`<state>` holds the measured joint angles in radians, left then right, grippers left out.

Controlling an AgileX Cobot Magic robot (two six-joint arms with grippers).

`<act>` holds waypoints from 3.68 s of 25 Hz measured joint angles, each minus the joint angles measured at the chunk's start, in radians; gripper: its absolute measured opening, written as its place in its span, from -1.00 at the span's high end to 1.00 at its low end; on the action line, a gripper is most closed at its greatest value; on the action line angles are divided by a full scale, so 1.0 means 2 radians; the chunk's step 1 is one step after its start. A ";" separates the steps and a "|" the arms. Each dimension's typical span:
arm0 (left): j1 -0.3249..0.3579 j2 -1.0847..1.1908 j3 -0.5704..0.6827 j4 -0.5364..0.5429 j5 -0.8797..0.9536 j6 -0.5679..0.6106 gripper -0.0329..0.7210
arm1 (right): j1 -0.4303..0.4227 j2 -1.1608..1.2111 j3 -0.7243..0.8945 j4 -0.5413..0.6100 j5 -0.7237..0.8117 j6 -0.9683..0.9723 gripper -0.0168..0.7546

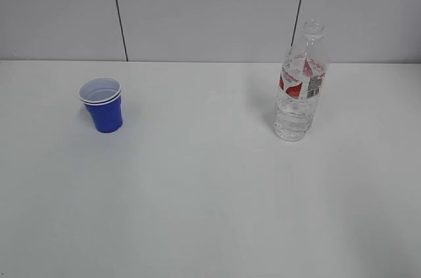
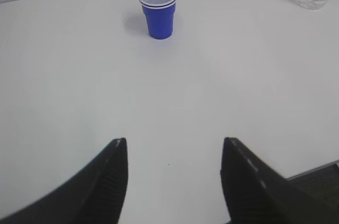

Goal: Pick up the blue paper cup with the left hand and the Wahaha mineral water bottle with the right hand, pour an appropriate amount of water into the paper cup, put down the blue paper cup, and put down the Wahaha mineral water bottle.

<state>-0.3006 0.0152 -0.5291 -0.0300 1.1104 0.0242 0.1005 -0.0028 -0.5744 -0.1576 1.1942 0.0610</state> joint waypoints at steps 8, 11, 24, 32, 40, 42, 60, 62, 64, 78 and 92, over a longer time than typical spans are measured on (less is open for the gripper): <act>0.000 0.000 0.000 0.000 0.000 0.000 -0.22 | 0.000 -0.008 0.032 0.003 -0.009 -0.006 -0.46; 0.000 0.000 0.000 0.000 0.000 0.000 -0.22 | 0.000 -0.008 0.036 0.004 -0.015 -0.008 -0.45; 0.000 0.000 0.000 0.000 0.000 0.000 -0.22 | 0.000 -0.008 0.036 0.004 -0.017 -0.025 -0.36; 0.000 0.000 0.000 0.000 0.000 0.000 -0.22 | 0.000 -0.008 0.036 0.004 -0.018 -0.026 -0.36; 0.000 0.000 0.000 0.000 0.000 0.000 -0.22 | 0.000 -0.008 0.036 0.004 -0.018 -0.026 -0.35; 0.000 0.000 0.000 0.000 0.000 0.000 -0.22 | 0.000 -0.008 0.036 0.004 -0.018 -0.026 -0.35; 0.136 0.000 0.000 0.000 0.000 0.000 -0.22 | -0.016 -0.008 0.036 0.004 -0.018 -0.027 -0.35; 0.151 0.000 0.000 0.000 0.000 0.000 -0.22 | -0.033 -0.008 0.036 0.004 -0.018 -0.027 -0.35; 0.159 0.000 0.000 0.000 0.000 0.000 -0.22 | -0.050 -0.008 0.036 0.004 -0.018 -0.027 -0.35; 0.160 0.000 0.000 0.000 0.000 0.000 -0.22 | -0.070 -0.008 0.036 0.003 -0.018 -0.027 -0.35; 0.160 0.000 0.000 0.000 0.000 0.000 -0.22 | -0.073 -0.008 0.036 0.003 -0.018 -0.031 -0.35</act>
<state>0.0191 0.0152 -0.5291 -0.0300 1.1104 0.0242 -0.0458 -0.0191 -0.5017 -0.1510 1.1577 0.0000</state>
